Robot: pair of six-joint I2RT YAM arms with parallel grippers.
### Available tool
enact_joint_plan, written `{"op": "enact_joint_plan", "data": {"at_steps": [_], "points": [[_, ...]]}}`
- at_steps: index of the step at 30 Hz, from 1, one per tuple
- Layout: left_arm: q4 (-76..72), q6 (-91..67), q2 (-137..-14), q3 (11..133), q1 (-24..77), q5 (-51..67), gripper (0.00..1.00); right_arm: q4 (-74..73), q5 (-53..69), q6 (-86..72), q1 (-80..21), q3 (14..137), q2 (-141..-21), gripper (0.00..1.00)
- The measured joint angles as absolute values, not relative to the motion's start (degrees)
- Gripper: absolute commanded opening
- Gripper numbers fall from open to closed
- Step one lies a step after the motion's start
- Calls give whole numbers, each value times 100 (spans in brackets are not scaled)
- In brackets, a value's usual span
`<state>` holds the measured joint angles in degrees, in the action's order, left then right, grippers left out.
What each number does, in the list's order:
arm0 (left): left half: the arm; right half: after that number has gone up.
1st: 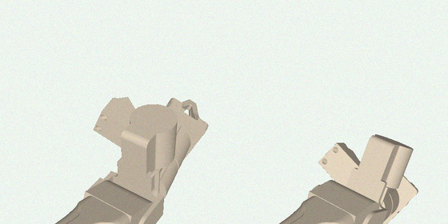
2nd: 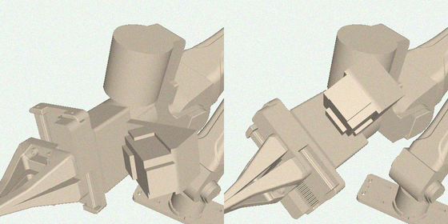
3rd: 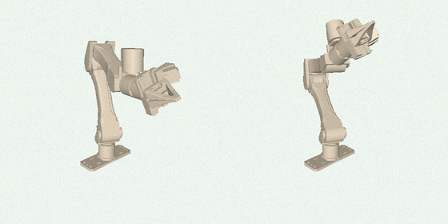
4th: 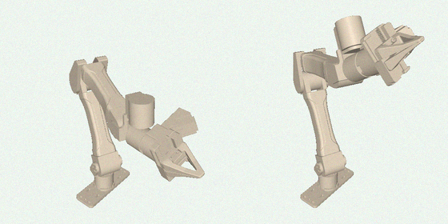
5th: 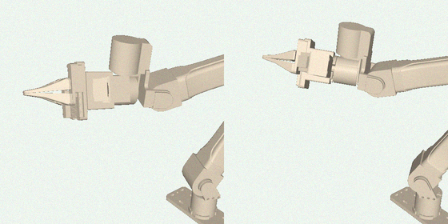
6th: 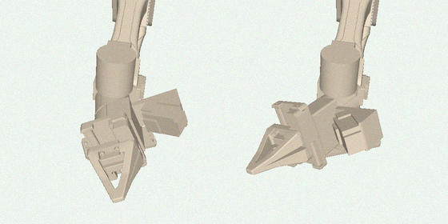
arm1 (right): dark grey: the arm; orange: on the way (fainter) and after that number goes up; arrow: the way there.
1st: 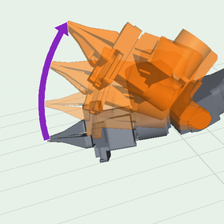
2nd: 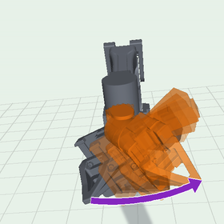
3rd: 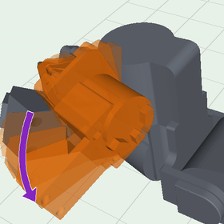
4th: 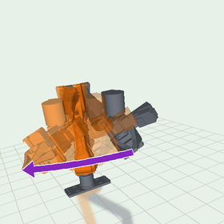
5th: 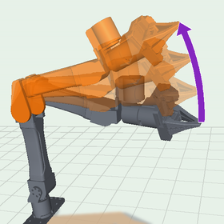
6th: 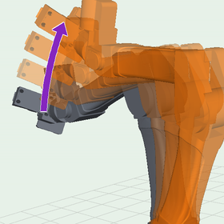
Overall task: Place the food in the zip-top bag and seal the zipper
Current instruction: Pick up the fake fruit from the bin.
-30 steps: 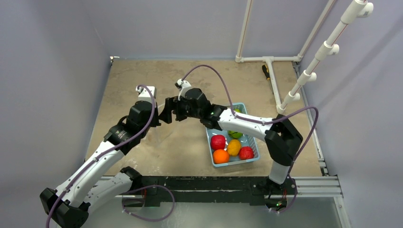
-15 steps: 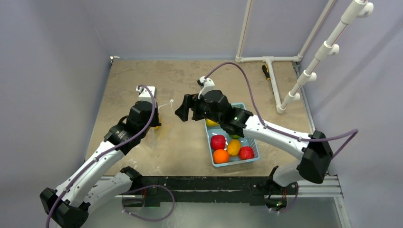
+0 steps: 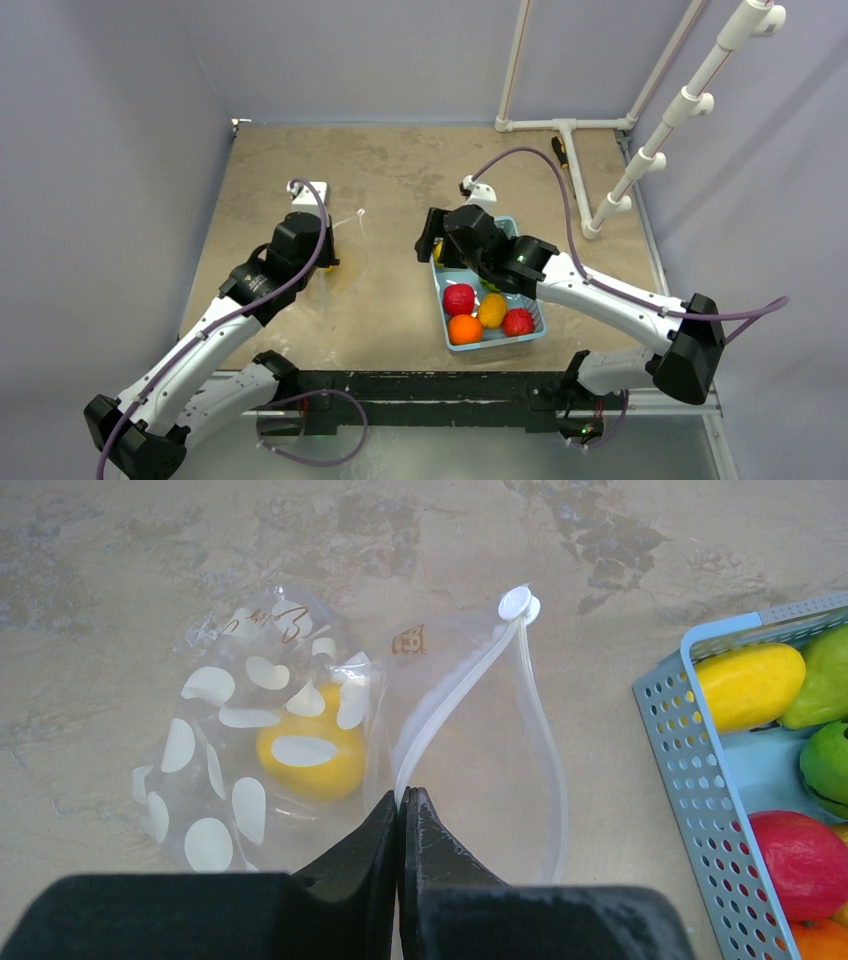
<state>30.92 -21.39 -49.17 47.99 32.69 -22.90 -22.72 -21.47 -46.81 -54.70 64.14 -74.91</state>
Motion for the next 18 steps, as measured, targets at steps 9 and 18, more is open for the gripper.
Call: {"op": "enact_joint_plan", "data": {"at_steps": [9,18], "points": [[3092,-2139,-4941,4799,3269,-2268,0,-3811,-2897,-6005,-5411,6152,-7498,90],[3092,-2139,-4965,4799,3269,-2252,0,-4333,-3218,-6519,-4936,5905,-7511,91]]}}
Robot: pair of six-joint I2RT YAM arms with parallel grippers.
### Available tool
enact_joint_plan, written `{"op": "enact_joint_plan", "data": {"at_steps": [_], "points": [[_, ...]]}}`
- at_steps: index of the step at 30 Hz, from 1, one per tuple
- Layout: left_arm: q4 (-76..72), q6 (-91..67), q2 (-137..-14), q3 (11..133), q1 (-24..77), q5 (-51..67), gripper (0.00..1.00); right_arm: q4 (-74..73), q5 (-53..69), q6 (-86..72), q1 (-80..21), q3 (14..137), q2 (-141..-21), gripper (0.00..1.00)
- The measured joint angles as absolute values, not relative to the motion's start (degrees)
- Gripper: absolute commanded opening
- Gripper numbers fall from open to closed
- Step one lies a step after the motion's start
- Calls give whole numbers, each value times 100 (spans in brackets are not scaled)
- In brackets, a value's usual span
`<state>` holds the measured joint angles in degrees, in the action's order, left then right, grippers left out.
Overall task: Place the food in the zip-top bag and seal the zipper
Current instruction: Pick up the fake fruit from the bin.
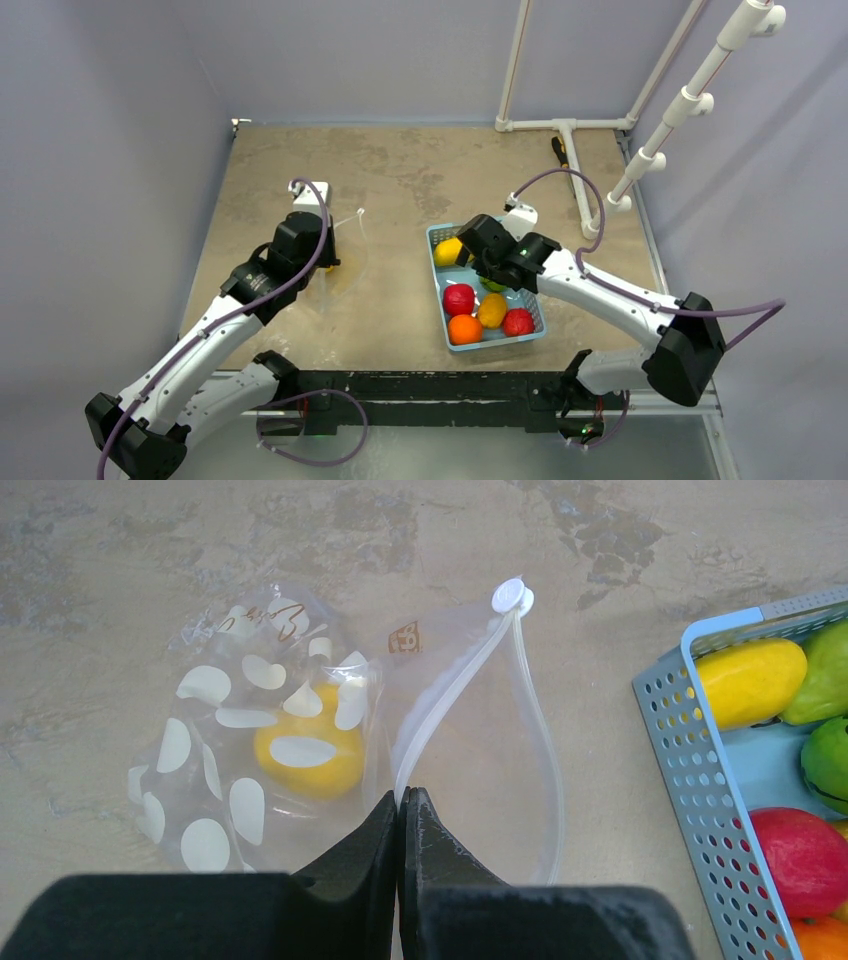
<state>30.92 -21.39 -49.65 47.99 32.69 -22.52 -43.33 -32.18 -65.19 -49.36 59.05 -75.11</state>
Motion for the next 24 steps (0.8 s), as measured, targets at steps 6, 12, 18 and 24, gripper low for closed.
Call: {"op": "enact_joint_plan", "data": {"at_steps": [6,12,18,24], "points": [[3092,-2137,-4965,4799,3269,-2248,0,-4418,-3317,-6604,-4604,5872,-7612,94],[3092,-2137,-4963,4799,3269,-2248,0,-4423,-3288,-6626,-4480,5725,-7612,99],[3092,-2137,-4963,4799,3269,-2226,0,-4440,-3146,-6753,-4390,5489,-7612,99],[3092,-2134,-4963,4799,3269,-2178,0,-4416,-3063,-6928,-4281,5465,-7929,98]]}}
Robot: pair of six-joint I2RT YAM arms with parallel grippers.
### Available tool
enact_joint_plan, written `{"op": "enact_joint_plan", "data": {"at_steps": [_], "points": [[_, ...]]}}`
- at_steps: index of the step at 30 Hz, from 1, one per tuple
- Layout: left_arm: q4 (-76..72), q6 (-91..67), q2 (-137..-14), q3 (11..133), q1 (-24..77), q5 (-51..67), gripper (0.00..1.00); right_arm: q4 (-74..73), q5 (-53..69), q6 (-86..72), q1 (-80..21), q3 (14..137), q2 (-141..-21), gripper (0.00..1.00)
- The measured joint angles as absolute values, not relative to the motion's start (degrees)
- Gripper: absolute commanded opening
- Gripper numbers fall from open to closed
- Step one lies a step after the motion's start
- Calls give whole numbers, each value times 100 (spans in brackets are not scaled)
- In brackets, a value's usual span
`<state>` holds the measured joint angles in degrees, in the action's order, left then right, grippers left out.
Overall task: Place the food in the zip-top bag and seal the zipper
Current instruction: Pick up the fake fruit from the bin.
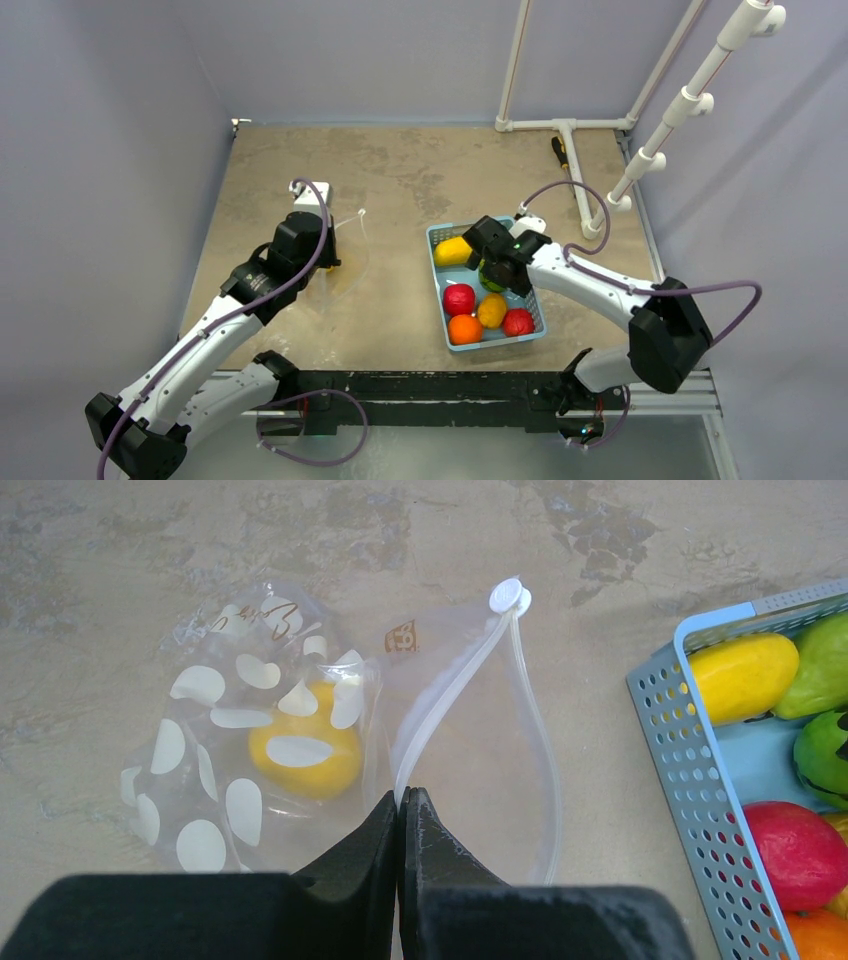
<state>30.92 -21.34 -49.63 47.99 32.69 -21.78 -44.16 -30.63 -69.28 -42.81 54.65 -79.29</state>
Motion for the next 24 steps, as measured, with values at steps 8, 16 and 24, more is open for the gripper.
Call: {"op": "enact_joint_plan", "data": {"at_steps": [8,16,24], "points": [[3092,-2132,-4960,4799,3269,-2139,0,-4147,-2982,-6921,-4093,5384,-8324,95],[3092,-2123,-4958,4799,3269,-2137,0,-3889,-2980,-6820,-3948,5384,-8326,81],[3092,-2121,-4958,4799,3269,-2137,0,-3691,-2884,-6589,-3933,5321,-8322,45]]}}
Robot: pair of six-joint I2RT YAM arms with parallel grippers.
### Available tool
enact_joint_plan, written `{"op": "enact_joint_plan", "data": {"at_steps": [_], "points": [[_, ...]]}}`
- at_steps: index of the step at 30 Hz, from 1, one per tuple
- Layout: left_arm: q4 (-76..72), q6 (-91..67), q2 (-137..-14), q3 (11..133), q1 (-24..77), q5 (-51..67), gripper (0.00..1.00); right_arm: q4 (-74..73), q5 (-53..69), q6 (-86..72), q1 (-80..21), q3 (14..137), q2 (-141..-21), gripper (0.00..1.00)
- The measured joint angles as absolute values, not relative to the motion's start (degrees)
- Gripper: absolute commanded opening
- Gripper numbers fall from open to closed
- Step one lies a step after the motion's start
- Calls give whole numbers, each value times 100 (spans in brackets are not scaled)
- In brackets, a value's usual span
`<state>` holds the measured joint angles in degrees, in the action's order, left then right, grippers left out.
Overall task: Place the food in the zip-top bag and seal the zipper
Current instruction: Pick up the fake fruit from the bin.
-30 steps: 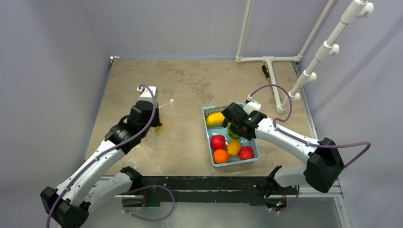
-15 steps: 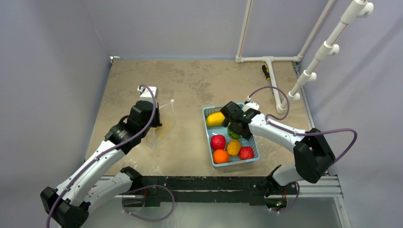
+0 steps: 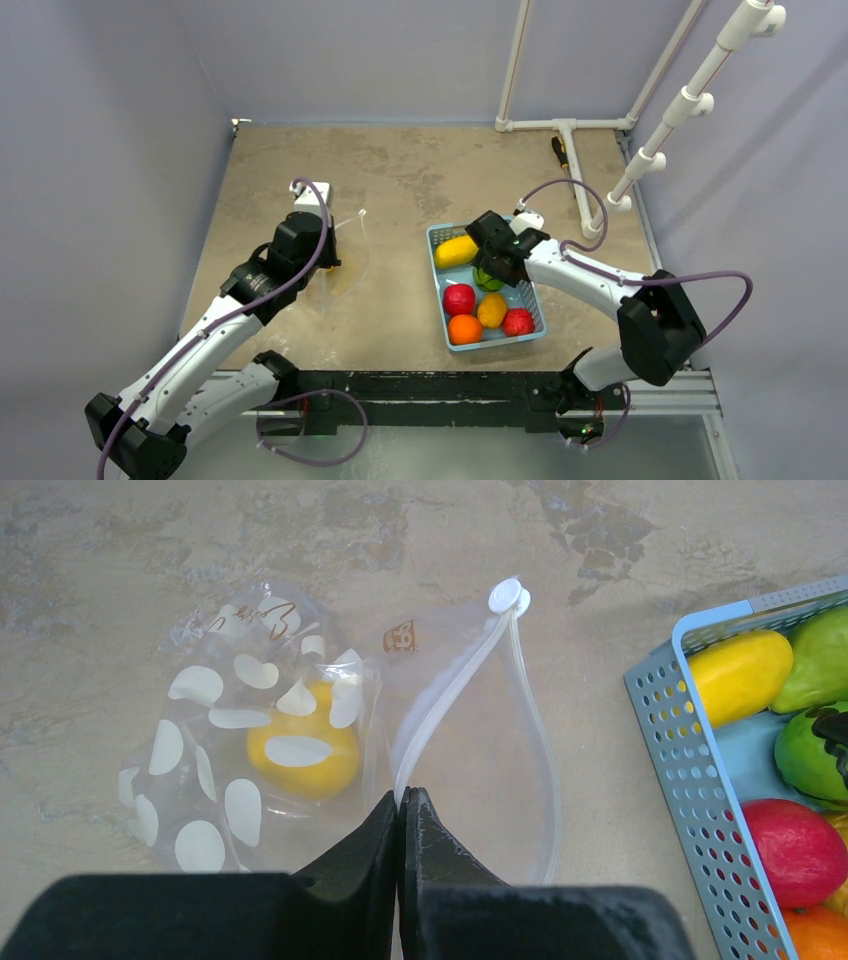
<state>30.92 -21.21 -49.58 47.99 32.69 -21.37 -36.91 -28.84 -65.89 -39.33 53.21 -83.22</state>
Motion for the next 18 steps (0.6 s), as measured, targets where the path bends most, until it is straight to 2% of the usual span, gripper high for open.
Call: {"op": "enact_joint_plan", "data": {"at_steps": [3,8,14,18], "points": [[3092,-2121,-4958,4799,3269,-2137,0,-3642,-2867,-6490,-3931,5321,-8315,27],[3092,-2123,-4958,4799,3269,-2137,0,-3634,-2746,-6326,-3931,5328,-8217,9],[3092,-2123,-4958,4799,3269,-2139,0,-3649,-2700,-6080,-3931,5636,-8029,2],[3092,-2123,-4960,4799,3269,-2139,0,-3559,-2644,-5828,-3931,5861,-7813,1]]}}
